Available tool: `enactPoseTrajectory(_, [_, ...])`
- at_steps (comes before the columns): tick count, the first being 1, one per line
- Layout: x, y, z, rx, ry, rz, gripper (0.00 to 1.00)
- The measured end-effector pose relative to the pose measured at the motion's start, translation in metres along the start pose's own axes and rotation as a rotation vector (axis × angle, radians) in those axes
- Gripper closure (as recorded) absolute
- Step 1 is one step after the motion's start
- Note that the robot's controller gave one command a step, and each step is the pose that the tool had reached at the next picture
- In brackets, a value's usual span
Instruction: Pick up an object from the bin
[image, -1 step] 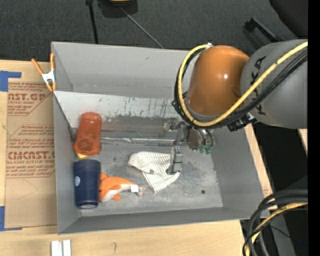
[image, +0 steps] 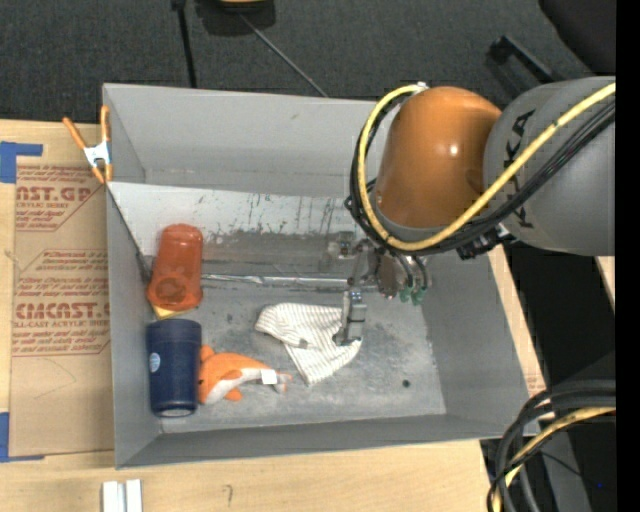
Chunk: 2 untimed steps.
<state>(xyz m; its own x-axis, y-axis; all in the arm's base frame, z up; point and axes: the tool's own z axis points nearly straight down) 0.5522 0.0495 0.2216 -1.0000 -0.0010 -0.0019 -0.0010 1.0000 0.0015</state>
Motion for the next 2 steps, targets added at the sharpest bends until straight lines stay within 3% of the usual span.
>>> enactPoseTrajectory(1, [-0.012,-0.007,0.082,-0.001,-0.004,0.062,0.0])
enactPoseTrajectory(2, [-0.012,-0.007,0.136,0.0,0.005,0.078,0.0])
